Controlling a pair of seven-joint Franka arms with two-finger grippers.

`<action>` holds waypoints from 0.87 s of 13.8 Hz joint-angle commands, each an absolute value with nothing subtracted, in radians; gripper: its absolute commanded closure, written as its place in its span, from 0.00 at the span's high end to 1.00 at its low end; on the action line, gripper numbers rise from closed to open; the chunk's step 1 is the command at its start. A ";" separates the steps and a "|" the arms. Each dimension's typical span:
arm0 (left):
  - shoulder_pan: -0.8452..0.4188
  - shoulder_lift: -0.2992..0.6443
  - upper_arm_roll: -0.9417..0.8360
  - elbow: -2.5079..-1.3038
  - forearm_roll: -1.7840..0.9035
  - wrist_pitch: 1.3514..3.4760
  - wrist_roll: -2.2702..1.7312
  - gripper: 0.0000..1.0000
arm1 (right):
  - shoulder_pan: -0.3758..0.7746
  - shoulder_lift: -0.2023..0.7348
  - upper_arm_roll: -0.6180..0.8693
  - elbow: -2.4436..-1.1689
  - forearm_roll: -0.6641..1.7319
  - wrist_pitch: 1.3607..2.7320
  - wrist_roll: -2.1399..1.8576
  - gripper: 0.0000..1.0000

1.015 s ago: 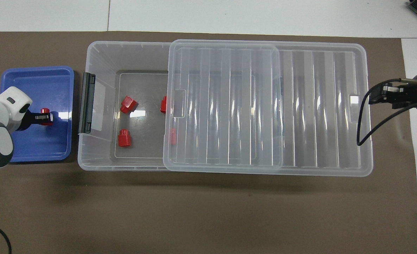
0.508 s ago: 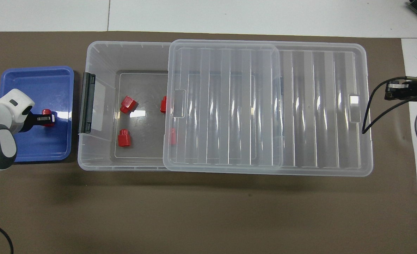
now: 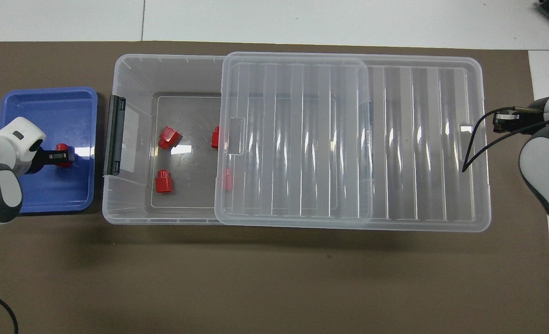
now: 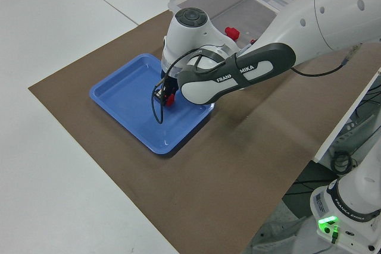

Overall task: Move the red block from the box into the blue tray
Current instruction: 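Lower the red block into the blue tray and open the left gripper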

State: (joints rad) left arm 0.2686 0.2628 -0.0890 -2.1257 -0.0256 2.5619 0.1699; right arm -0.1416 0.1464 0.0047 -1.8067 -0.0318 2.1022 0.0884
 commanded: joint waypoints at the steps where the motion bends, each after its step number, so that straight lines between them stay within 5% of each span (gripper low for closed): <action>1: 0.270 0.255 -0.087 -2.128 -0.035 2.576 0.192 0.53 | -0.141 0.149 0.014 -1.810 -0.005 2.114 0.060 0.00; 6: 0.272 0.212 -0.087 -1.896 -0.035 2.211 0.198 0.56 | -0.129 0.144 0.021 -1.810 0.023 2.092 -0.033 0.00; 12: 0.186 0.023 -0.101 -1.683 -0.035 1.760 0.071 0.68 | -0.072 0.129 0.055 -1.810 0.026 2.043 -0.071 0.00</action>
State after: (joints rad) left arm 0.2382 0.0753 -0.1099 -1.7543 -0.0263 1.9012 0.1298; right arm -0.0883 0.1493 0.0484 -1.8045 -0.0018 2.0753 -0.0392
